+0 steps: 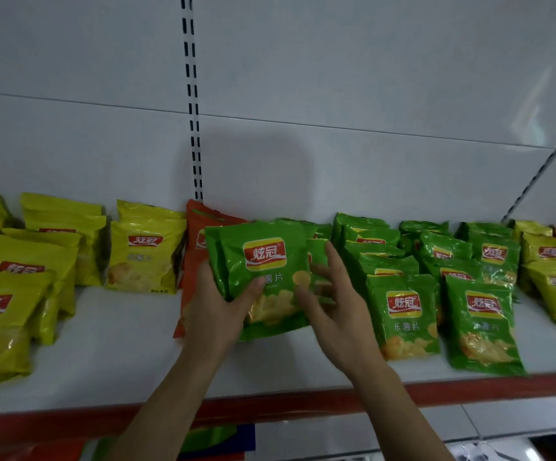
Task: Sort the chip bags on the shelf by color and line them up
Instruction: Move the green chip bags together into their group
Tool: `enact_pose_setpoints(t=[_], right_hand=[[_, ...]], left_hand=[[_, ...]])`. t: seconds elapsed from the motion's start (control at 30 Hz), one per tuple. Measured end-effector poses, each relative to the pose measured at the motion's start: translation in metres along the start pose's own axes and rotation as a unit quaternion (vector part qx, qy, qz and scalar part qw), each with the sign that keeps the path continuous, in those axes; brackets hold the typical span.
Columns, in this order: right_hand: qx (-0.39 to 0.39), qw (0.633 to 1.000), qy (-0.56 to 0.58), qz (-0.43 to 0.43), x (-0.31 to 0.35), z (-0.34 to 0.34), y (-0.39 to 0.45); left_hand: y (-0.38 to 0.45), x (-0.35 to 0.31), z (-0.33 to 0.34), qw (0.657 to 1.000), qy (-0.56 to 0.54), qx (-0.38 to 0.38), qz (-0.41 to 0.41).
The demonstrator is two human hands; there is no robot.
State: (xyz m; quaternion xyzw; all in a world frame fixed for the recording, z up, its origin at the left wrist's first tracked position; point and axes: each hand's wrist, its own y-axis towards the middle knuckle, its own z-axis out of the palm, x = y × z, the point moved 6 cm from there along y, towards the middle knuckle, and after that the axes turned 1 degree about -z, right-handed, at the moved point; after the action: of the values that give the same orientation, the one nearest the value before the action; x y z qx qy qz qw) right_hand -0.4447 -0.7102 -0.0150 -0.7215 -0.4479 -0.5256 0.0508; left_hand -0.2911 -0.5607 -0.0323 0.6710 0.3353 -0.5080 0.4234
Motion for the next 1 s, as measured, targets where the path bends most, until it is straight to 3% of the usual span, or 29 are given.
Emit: enact_pose_setpoints(t=[0.1, 0.27, 0.37, 0.53, 0.63, 0.8, 0.9, 1.0], right_hand=[[0.031, 0.989, -0.115, -0.085, -0.002, 0.007, -0.006], [-0.1, 0.962, -0.251, -0.035, -0.035, -0.023, -0.01], [-0.069, 0.956, -0.286, -0.018, -0.053, -0.008, -0.005], [-0.007, 0.929, -0.371, 0.009, -0.078, 0.021, -0.001], [-0.017, 0.929, -0.37, -0.007, -0.075, 0.02, 0.0], [-0.103, 0.951, -0.275, -0.098, -0.035, -0.004, -0.012], [-0.038, 0.984, -0.159, -0.075, -0.014, -0.004, -0.018], [0.025, 0.987, -0.138, -0.076, -0.008, 0.002, -0.023]], left_hand=[[-0.003, -0.005, 0.015, 1.0, -0.006, 0.016, 0.002], [0.003, -0.002, -0.007, 0.998, 0.015, -0.066, 0.011], [0.006, 0.0, -0.026, 0.994, 0.021, -0.105, 0.007], [-0.001, -0.001, -0.021, 0.997, 0.025, -0.079, 0.001], [-0.006, -0.001, -0.016, 0.997, 0.037, -0.064, 0.006], [-0.012, -0.004, -0.006, 0.998, 0.032, -0.048, 0.008], [-0.017, -0.007, 0.014, 0.999, 0.014, -0.024, 0.016], [-0.026, -0.013, 0.037, 0.999, 0.026, 0.016, 0.039]])
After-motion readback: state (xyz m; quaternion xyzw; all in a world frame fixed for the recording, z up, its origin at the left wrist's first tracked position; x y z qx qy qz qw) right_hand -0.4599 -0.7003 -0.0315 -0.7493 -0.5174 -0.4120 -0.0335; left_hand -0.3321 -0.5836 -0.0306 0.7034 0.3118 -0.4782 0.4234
